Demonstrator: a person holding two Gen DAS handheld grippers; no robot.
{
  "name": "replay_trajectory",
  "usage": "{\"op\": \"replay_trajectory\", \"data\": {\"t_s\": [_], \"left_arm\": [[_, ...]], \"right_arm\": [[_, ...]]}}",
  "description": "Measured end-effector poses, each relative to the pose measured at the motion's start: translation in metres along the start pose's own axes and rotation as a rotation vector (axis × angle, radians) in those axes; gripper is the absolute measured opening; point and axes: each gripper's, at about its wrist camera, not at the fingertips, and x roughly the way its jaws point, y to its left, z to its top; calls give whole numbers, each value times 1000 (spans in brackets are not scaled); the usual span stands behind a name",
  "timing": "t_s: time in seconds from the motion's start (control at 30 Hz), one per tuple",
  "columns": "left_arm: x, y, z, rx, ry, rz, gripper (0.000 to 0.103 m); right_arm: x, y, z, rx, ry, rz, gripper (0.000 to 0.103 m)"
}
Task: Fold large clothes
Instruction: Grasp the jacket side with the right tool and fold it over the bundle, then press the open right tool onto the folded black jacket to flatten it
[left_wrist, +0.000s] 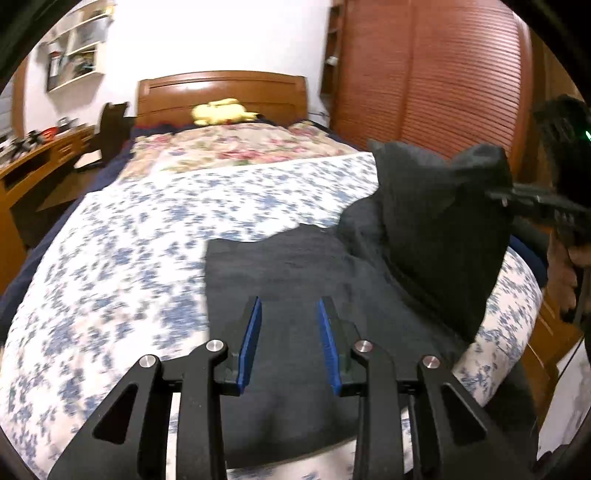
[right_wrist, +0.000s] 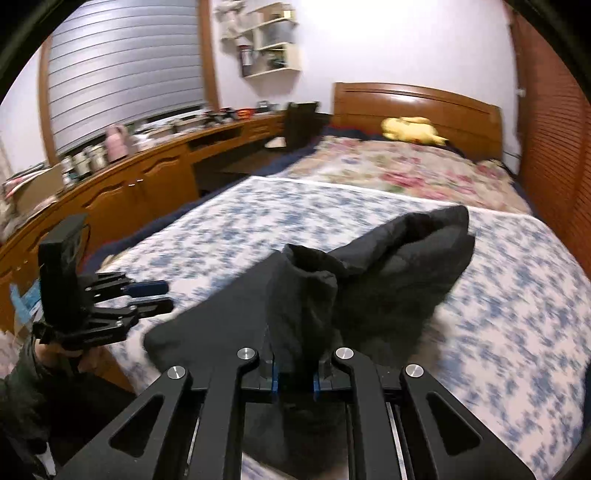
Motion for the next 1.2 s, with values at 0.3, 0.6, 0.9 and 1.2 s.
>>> {"op": "replay_trajectory", "data": {"t_s": [0.3, 0.6, 0.9, 1.2], "left_arm": [[-2, 43, -10, -98, 1, 53, 32], [-1, 37, -5, -77, -22, 49, 32], [-9, 17, 4, -62, -52, -3, 32], [-8, -20, 5, 26, -50, -76, 32]], "right_arm": [[91, 48, -31, -38, 114, 119, 12], [95, 59, -23, -84, 116, 32, 25], [46, 54, -45, -94, 85, -10, 52], [43, 23, -80, -58, 147, -185, 53]]}}
